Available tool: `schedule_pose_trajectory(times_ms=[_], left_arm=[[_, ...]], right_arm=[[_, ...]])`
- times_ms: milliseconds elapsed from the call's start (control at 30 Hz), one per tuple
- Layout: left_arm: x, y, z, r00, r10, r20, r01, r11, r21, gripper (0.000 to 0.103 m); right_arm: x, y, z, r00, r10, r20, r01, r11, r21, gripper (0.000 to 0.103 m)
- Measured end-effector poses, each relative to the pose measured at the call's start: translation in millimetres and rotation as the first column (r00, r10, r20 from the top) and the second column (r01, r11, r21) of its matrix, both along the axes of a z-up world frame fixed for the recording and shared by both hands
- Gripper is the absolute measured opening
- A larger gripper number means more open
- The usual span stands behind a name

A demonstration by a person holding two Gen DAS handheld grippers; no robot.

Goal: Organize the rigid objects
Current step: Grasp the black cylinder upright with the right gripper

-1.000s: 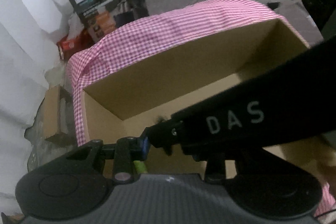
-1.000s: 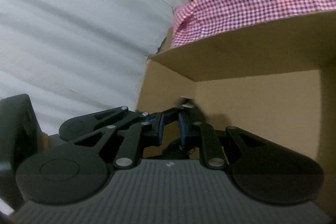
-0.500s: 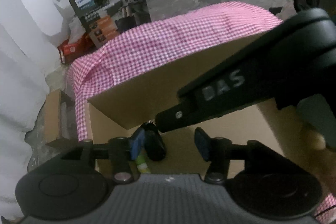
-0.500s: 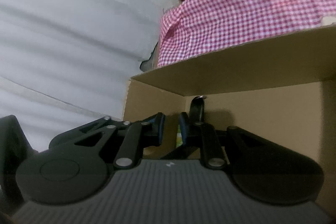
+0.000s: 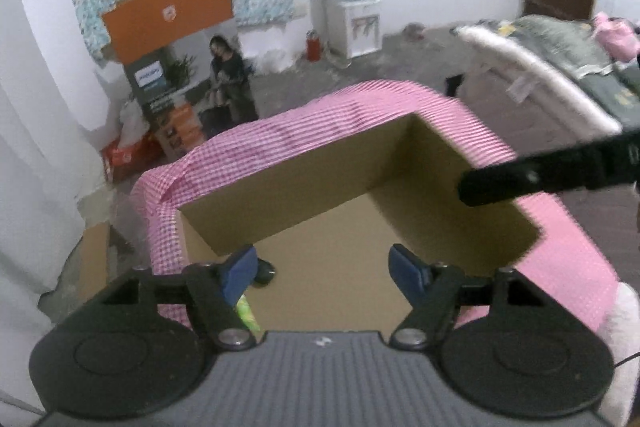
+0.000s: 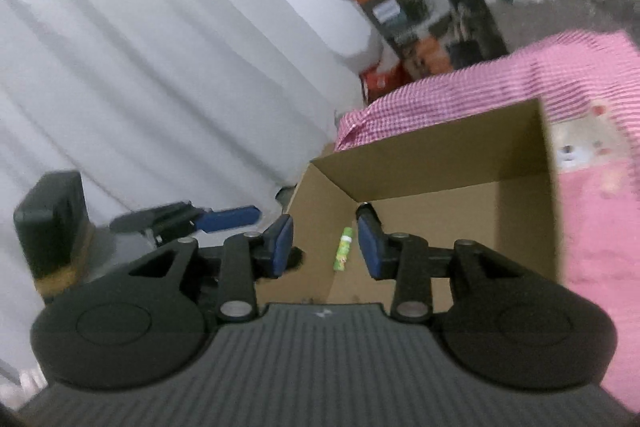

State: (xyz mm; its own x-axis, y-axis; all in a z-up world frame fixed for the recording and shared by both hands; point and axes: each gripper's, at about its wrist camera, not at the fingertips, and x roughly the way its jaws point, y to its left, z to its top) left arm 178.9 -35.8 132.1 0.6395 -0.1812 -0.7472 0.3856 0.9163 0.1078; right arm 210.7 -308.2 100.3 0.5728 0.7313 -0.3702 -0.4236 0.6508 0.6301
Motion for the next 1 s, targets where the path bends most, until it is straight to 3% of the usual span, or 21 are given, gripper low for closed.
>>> schedule_pose_trajectory(times_ms=[167,333,433,633,900,1000], left_arm=[[-56,-7,7,0.999,-0.044,0.028,0.046,0.993,-0.106,0.078],[-93,-24,-21,0.996,-0.091,0.000,0.090,0.983,-0.159,0.078],[-110,-38,-48,0.992,-0.123,-0.020,0.119,0.981,-0.153,0.078],[-121,-73,-113,0.986,-0.162,-0.038,0.160,0.985,-0.060,0.074],[-102,-88,-157,0.979,-0.167,-0.120,0.160,0.985,-0.070,0.053],[-92,-87,-164,0.977,-0.168,-0.135,0.158,0.984,-0.081,0.052]], right_arm=[[-67,-32,-15,0.997,-0.041,0.059,0.043,0.999,-0.033,0.038],[-97,-40,-58,0.999,-0.049,0.008,0.049,0.994,-0.096,0.038],[-95,-31,-88,0.998,-0.035,-0.046,0.028,0.990,-0.141,0.038],[-76,-6,-134,0.991,-0.012,-0.135,-0.022,0.969,-0.245,0.038],[-46,25,-154,0.984,0.019,-0.176,-0.078,0.939,-0.335,0.029],[-39,35,-157,0.982,0.037,-0.184,-0.101,0.930,-0.353,0.026]])
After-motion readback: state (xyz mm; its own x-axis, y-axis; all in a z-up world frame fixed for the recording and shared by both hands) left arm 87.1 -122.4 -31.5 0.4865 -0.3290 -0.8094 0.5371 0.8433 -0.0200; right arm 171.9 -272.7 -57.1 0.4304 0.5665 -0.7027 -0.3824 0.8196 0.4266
